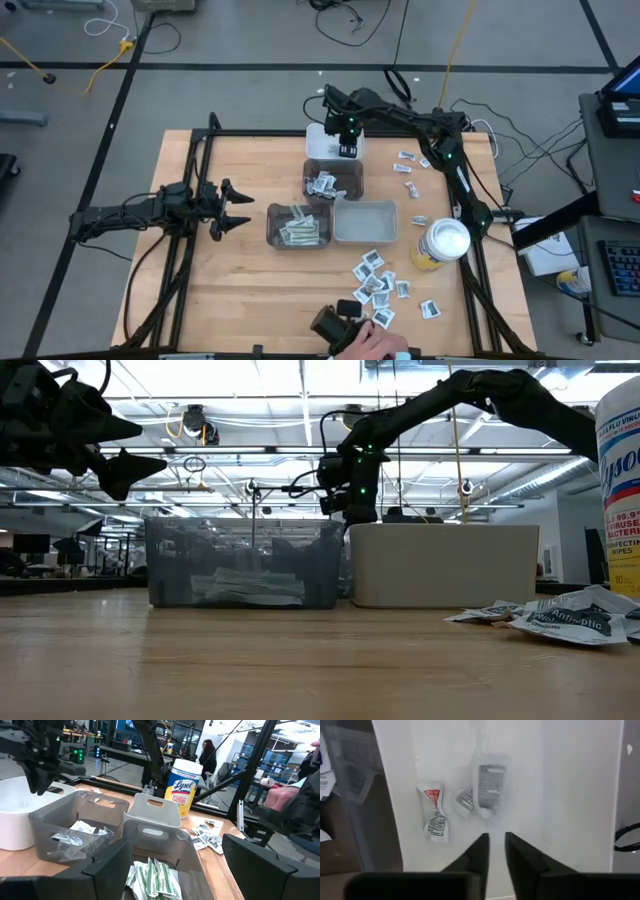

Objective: Pick & Place First Aid Supplies
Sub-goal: Put the white ointment pack into the white bin

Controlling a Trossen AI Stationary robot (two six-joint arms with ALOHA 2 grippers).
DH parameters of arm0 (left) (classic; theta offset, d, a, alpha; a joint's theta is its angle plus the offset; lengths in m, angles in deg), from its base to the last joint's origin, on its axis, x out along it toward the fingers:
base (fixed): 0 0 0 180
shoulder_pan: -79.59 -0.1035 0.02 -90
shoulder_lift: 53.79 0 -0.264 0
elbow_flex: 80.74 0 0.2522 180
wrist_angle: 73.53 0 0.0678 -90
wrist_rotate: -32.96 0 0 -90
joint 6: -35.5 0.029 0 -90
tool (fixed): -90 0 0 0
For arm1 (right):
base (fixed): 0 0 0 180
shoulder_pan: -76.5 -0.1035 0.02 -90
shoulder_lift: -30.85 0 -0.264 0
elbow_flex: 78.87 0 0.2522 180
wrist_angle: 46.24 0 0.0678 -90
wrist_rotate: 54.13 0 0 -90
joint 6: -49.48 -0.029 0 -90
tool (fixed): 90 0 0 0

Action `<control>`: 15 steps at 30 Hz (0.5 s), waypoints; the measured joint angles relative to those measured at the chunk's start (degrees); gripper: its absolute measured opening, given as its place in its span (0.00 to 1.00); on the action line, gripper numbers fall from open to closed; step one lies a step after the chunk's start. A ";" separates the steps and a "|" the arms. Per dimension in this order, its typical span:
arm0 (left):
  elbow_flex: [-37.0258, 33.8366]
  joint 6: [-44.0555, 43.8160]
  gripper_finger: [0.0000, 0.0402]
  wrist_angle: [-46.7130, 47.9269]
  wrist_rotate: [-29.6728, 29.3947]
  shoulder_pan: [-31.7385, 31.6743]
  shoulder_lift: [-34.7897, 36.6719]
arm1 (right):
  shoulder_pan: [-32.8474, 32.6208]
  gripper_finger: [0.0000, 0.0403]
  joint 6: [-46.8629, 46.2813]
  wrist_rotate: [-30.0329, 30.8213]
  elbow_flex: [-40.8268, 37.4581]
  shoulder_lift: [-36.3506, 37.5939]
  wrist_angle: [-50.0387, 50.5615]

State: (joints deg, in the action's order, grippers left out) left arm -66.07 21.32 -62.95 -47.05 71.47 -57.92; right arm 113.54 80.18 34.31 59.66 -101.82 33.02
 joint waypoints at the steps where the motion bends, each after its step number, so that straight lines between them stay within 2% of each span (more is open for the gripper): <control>1: 0.00 0.00 0.77 0.00 0.00 0.01 0.00 | 0.00 0.18 0.00 0.00 0.00 0.06 0.00; 8: 0.00 0.00 0.77 0.00 0.01 0.01 0.00 | -0.27 0.40 -3.22 0.28 0.00 0.00 -0.09; 15: 0.00 0.00 0.77 0.00 0.01 0.01 0.00 | -1.78 0.45 -7.60 0.39 0.00 4.06 3.19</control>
State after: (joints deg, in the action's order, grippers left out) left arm -66.07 21.32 -62.95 -47.04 71.48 -57.92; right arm 111.75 72.58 34.70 59.66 -97.76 36.21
